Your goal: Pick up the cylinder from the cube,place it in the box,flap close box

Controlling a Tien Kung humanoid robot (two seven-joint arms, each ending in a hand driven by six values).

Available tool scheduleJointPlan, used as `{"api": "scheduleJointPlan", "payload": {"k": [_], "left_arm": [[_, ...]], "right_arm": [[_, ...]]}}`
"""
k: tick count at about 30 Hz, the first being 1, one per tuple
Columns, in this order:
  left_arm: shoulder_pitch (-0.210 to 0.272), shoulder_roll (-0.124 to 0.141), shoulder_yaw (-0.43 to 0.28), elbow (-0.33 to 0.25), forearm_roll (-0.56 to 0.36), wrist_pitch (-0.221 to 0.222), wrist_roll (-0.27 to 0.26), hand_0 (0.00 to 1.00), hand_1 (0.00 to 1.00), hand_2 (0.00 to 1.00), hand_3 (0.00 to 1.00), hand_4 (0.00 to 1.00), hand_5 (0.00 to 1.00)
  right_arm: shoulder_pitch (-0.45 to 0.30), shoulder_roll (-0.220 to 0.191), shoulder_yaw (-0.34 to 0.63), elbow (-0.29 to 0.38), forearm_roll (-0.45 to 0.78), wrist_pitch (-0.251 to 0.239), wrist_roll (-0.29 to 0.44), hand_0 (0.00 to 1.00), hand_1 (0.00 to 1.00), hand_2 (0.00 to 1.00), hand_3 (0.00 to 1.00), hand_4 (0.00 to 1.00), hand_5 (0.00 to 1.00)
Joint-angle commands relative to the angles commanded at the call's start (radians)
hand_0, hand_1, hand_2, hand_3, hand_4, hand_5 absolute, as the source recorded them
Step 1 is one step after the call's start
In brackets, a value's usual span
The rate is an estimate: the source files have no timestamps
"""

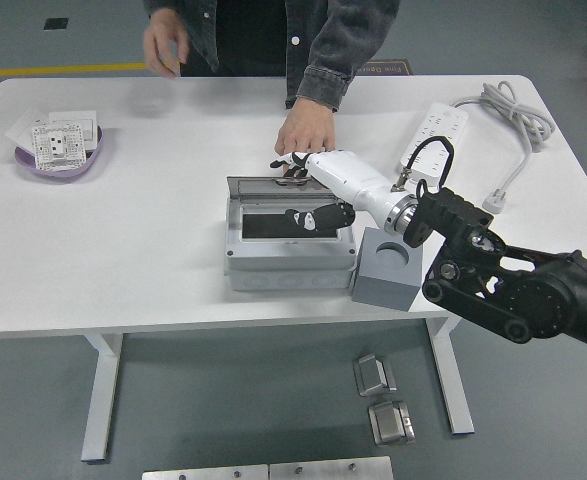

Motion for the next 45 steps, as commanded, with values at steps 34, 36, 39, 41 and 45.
{"api": "scheduleJointPlan", "payload": {"k": [34, 36, 39, 41, 45], "left_arm": [[0.009, 0.011, -0.029, 0.0, 0.012, 0.005, -0.005, 0.676, 0.692, 0.592, 0.684, 0.417, 0.017], [0.01, 0.012, -0.029, 0.0, 0.011, 0.006, -0.005, 0.676, 0.692, 0.592, 0.684, 0.417, 0.017], [0.01, 0.012, -0.029, 0.0, 0.01, 0.006, -0.005, 0.676, 0.692, 0.591, 0.683, 0.416, 0.016], [0.009, 0.012, -0.027, 0.0, 0.009, 0.006, -0.005, 0.676, 0.692, 0.591, 0.683, 0.416, 0.016], [0.007, 0.011, -0.029, 0.0, 0.012, 0.006, -0.006, 0.676, 0.691, 0.59, 0.682, 0.414, 0.015]], "right_arm": [[-0.221, -0.034, 0.126, 0.126, -0.024, -0.07, -0.037, 0.77, 0.678, 0.734, 0.855, 0.629, 0.227], [-0.22, -0.037, 0.128, 0.135, -0.039, -0.065, -0.048, 0.77, 0.678, 0.734, 0.855, 0.629, 0.227], [-0.22, -0.042, 0.135, 0.151, -0.069, -0.057, -0.066, 0.769, 0.681, 0.729, 0.83, 0.458, 0.138], [-0.223, -0.048, 0.144, 0.157, -0.079, -0.053, -0.073, 0.769, 0.681, 0.729, 0.83, 0.458, 0.138], [-0.254, -0.065, 0.208, 0.156, -0.086, -0.048, -0.075, 0.768, 0.682, 0.73, 0.829, 0.448, 0.137]]}}
